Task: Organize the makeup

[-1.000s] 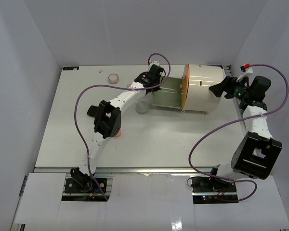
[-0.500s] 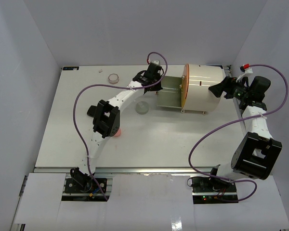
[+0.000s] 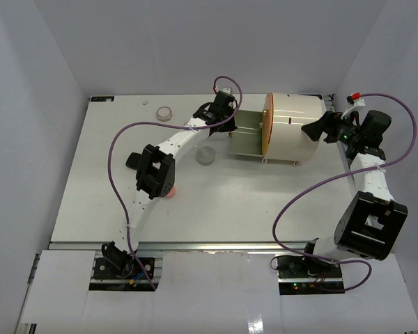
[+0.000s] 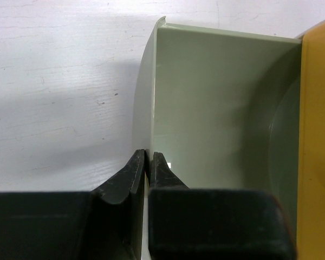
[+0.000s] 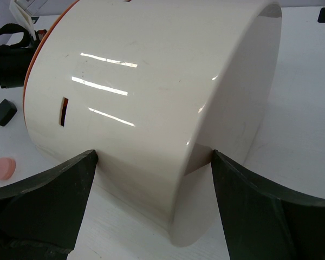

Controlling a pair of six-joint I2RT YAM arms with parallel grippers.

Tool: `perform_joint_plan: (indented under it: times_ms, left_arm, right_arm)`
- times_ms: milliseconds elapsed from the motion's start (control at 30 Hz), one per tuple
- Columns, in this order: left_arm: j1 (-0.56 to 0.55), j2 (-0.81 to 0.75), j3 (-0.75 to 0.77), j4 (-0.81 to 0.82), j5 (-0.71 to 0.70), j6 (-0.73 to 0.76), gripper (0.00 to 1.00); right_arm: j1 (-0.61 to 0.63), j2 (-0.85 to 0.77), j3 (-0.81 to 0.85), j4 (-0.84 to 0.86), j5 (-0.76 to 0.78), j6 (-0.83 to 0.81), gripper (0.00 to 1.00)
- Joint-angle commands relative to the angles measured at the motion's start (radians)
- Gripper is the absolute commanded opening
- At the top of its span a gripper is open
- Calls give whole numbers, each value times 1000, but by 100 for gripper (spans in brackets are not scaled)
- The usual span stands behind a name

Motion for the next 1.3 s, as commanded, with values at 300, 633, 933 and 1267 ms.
perform_joint_plan:
  times_ms: [300,633,933,1267]
  left_arm:
    - [-82,-34,59,101,233,-94,0]
    - [-97,-44,55,113,262,-102,0]
    - [-93,-94,1,117,219,-94,28]
    - [-81,-161,-25,135,202,-70,62]
  right_arm:
    - [33,8,-39,-122,19,-38,90]
    - [25,-6,-22,-140,29,-46,90]
    - [11,-19,0,-166,48,-68,90]
    - [-54,-40,84,-248,53,-128,90]
